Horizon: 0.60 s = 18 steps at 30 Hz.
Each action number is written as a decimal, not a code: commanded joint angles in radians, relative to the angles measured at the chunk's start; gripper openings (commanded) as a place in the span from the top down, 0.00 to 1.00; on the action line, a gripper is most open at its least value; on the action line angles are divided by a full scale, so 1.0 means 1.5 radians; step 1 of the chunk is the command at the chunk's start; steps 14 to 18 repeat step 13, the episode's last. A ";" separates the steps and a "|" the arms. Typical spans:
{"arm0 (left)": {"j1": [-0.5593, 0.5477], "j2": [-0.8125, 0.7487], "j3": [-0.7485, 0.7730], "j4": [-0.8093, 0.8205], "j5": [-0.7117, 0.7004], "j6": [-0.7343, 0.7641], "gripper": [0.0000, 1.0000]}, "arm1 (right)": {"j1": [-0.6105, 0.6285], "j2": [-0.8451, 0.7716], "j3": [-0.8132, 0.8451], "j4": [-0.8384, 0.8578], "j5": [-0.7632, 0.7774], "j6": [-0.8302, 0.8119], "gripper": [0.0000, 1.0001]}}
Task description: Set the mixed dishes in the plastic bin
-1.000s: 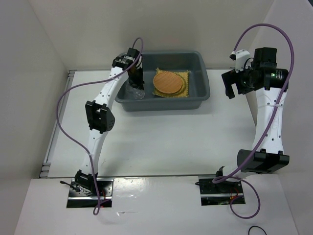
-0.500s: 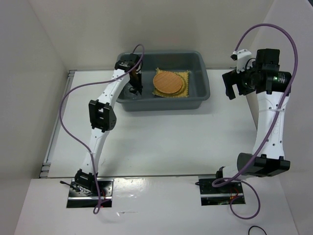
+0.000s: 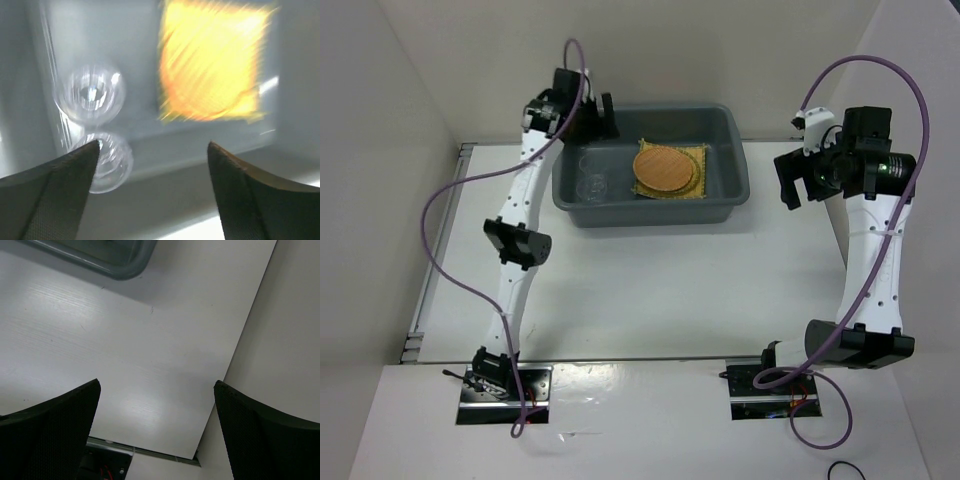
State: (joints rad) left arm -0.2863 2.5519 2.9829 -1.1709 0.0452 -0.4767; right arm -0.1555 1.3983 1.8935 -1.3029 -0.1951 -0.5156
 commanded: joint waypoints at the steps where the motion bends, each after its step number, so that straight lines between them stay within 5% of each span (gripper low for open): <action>1: 0.024 -0.166 0.099 0.075 -0.002 -0.004 0.04 | -0.004 -0.022 -0.005 0.001 0.001 0.016 0.01; 6: 0.060 -0.270 0.099 -0.004 -0.071 -0.040 0.00 | -0.004 -0.056 -0.033 0.001 0.017 0.016 0.01; 9: 0.054 -0.315 0.082 -0.089 -0.224 -0.072 0.00 | -0.004 -0.103 -0.090 0.001 0.017 0.010 0.01; 18: 0.040 -0.353 -0.005 -0.089 -0.245 -0.072 0.00 | -0.004 -0.165 -0.159 0.018 0.042 0.010 0.01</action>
